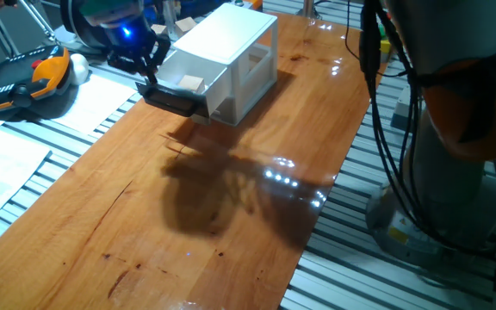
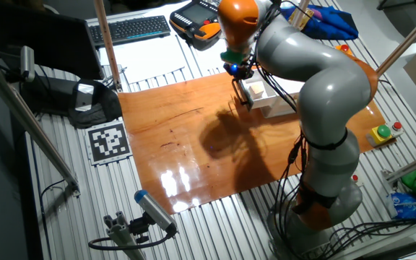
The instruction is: Put things in the drawer
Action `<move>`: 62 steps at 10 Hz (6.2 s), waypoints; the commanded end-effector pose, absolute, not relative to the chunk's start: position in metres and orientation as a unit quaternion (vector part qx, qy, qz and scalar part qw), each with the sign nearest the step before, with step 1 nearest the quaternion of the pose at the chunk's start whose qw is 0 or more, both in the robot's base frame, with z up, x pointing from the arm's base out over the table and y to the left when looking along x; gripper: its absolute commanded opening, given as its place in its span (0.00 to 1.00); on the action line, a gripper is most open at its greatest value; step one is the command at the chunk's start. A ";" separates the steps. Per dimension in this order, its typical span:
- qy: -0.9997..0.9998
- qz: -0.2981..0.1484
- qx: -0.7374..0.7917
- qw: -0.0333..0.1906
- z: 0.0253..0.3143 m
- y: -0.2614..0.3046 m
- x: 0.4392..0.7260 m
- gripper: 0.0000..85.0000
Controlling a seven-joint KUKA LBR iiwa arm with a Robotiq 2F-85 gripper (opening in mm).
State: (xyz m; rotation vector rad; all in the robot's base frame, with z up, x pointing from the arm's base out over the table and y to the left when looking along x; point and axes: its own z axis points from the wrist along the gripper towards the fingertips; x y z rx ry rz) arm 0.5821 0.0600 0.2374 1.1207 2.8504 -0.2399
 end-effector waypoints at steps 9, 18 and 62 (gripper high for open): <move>0.992 -0.074 -0.077 0.066 0.213 0.058 0.581 0.00; 0.982 -0.071 -0.163 0.070 0.213 0.066 0.577 0.00; 0.994 -0.087 0.019 0.057 0.206 0.070 0.584 0.00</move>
